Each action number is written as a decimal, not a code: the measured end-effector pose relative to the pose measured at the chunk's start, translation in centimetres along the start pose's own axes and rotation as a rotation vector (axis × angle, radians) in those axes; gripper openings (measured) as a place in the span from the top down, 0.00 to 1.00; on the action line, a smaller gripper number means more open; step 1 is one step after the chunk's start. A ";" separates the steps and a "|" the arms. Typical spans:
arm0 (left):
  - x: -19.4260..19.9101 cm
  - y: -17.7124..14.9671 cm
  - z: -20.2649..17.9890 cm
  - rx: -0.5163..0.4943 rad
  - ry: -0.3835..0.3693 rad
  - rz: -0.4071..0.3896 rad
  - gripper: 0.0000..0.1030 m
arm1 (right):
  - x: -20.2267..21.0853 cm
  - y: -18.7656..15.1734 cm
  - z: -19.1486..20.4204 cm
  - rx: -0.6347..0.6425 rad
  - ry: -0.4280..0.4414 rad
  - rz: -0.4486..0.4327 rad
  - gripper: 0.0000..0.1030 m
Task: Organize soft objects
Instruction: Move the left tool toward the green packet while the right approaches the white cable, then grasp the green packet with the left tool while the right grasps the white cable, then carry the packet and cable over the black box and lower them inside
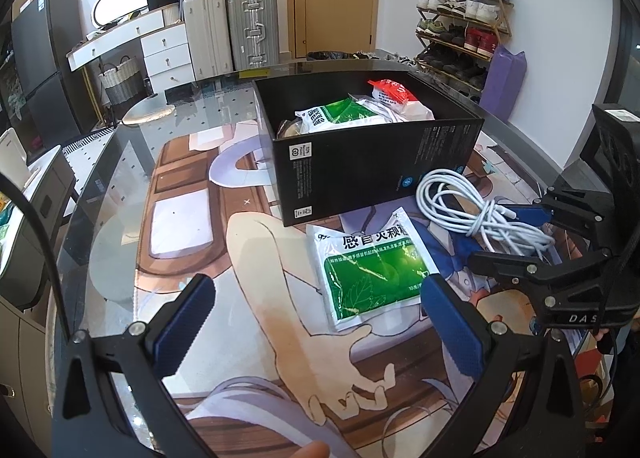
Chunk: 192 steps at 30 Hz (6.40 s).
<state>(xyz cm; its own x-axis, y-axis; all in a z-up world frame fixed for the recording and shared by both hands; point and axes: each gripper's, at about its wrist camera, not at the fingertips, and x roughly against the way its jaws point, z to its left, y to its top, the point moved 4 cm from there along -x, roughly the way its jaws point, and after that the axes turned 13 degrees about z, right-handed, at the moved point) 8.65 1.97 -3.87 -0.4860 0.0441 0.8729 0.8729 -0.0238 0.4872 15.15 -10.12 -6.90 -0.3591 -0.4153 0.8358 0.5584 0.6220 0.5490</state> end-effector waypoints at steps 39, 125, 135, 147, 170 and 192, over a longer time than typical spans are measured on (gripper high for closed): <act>-4.1 1.8 -2.8 0.029 -0.003 0.127 0.00 | 2.1 -1.7 -1.2 0.077 0.043 -0.023 0.57; 2.1 1.0 -0.7 0.034 -0.098 -0.055 0.50 | 4.3 -1.5 -1.0 0.121 0.115 -0.142 0.74; 4.8 1.9 -0.5 0.030 -0.108 -0.125 0.50 | 8.5 -1.0 -0.5 0.119 0.153 -0.267 0.74; 5.4 5.4 -0.2 0.018 -0.094 -0.166 0.50 | 10.6 2.8 -2.4 0.029 0.138 -0.331 0.74; 0.2 11.4 1.1 0.052 -0.090 -0.123 0.50 | 4.7 10.9 -4.2 -0.003 0.144 -0.233 0.74; -1.7 10.4 -1.2 -0.030 -0.050 -0.082 0.48 | 0.7 11.2 -4.6 0.004 0.169 -0.194 0.68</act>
<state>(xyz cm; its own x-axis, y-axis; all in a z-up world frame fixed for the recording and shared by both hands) 18.48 0.40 -0.24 -0.5524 0.0966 0.8280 0.8283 -0.0481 0.5582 24.57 -6.56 -0.18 -0.3290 -0.6317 0.7019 0.4883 0.5224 0.6990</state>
